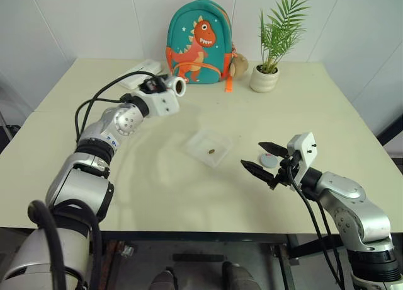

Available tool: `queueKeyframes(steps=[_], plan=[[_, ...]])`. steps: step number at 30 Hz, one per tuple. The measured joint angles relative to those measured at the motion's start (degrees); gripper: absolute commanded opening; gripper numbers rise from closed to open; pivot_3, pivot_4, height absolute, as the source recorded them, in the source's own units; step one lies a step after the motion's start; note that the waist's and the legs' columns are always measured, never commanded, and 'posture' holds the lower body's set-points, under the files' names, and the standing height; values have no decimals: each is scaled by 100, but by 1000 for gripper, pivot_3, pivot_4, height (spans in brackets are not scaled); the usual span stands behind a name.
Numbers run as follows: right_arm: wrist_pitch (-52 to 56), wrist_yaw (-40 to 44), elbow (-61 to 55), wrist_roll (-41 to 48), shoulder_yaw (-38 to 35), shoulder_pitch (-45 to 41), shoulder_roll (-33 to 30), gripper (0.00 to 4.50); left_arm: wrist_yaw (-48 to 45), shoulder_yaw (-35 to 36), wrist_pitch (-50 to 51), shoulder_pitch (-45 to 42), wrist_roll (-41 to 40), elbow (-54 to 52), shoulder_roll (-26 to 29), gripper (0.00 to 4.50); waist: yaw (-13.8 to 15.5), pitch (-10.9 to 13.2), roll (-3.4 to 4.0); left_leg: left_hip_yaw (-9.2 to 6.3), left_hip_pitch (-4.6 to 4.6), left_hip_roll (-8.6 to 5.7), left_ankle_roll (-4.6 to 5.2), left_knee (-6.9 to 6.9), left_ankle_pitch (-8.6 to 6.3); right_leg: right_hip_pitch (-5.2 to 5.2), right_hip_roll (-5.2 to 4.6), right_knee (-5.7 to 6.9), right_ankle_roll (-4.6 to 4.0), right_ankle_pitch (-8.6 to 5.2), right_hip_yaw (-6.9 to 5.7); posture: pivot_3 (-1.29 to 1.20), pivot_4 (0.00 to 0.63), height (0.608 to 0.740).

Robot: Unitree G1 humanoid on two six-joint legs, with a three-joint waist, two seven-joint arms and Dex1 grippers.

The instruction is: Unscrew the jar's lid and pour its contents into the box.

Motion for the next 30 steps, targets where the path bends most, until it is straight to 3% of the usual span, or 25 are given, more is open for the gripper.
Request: queueKeyframes(steps=[3,8,15,22,30], plan=[[-221,164,44,-68,23,-5,-25,4488,-618,998,1202,52,-1079,12,-28,1935,-24,0,-1,-1,4,0,3,1,1,0,0,11,1,0,2,0,150,740],[-491,450,212,-68,53,-63,-22,4488,-319,2294,2780,172,-2249,-8,355,1935,-54,0,0,-3,14,0,4,5,4,3,0,28,1,0,5,0,150,740],[-1109,704,293,-70,169,-427,170,4488,-181,2988,3109,1449,-2900,-634,465,1935,-17,-3,-5,-7,19,0,0,24,9,3,2,54,-2,2,6,0,150,740],[-1316,990,225,-17,479,-514,257,4488,-229,2805,3096,2306,-2858,-1842,410,1935,-3,-7,-11,-7,20,1,-1,45,9,12,2,57,-9,9,6,0,150,740],[-1261,1115,261,-5,593,-687,251,4500,-247,2912,3267,2738,-3064,-2262,340,4481,-21,-7,-12,-7,23,2,3,52,11,12,3,59,-14,12,5,0,150,740]])
